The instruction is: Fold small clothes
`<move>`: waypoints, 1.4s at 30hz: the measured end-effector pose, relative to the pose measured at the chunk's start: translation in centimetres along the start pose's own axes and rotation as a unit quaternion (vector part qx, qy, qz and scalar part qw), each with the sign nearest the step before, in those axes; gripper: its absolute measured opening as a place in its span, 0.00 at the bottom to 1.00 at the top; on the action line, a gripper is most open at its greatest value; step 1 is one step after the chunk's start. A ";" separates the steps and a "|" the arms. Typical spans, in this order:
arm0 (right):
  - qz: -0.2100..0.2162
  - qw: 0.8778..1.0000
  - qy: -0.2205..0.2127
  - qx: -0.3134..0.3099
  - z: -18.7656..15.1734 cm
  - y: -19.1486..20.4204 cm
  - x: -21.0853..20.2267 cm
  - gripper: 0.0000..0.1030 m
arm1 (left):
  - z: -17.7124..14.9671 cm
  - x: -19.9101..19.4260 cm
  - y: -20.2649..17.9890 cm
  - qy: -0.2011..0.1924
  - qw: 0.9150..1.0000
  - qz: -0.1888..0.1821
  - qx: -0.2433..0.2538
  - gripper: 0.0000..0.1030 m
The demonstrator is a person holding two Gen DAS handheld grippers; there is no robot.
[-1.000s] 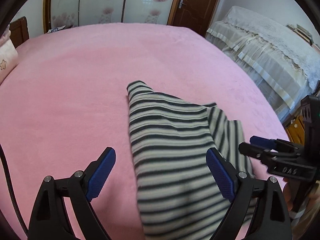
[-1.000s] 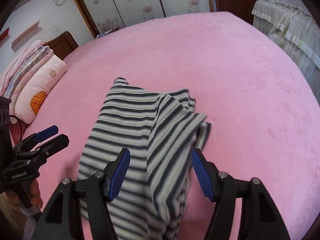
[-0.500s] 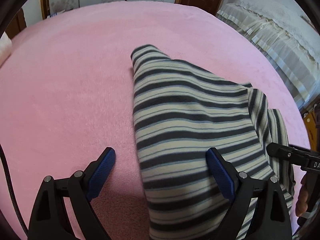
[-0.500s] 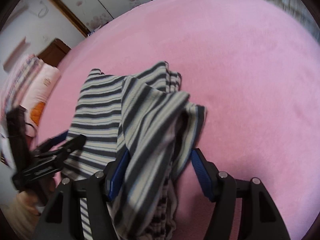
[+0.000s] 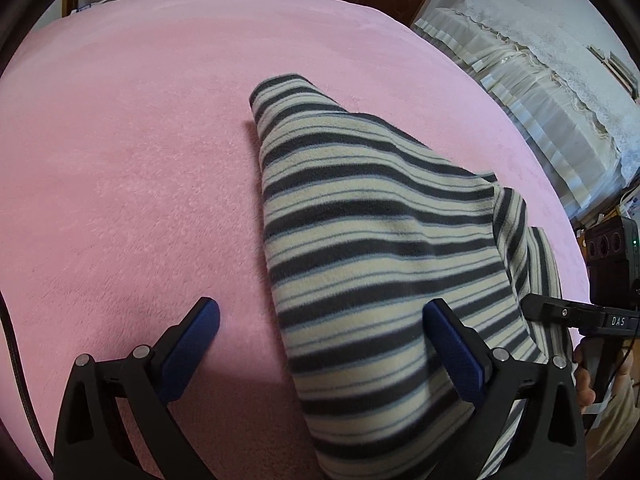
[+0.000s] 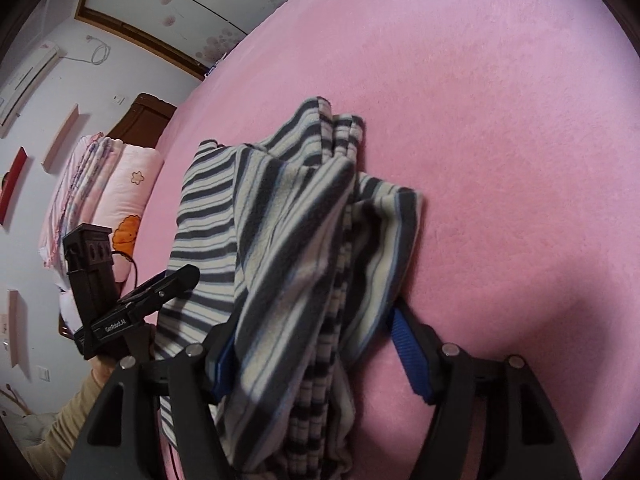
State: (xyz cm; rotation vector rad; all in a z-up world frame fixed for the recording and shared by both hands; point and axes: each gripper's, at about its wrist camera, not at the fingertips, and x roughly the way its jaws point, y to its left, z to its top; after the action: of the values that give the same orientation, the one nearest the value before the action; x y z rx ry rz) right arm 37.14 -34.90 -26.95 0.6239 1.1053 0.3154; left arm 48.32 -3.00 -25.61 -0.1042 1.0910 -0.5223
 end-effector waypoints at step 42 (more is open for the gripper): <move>0.004 0.991 -0.040 -0.130 2.5 5.0 2.4 0.27 | 1.8 2.2 -1.3 -0.007 0.995 -0.102 0.018 0.27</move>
State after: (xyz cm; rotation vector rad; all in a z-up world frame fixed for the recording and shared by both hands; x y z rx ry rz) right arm 40.76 -30.42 -24.91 0.4054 0.9647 0.4291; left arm 50.21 -5.46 -26.14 -0.1887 1.0615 -0.7243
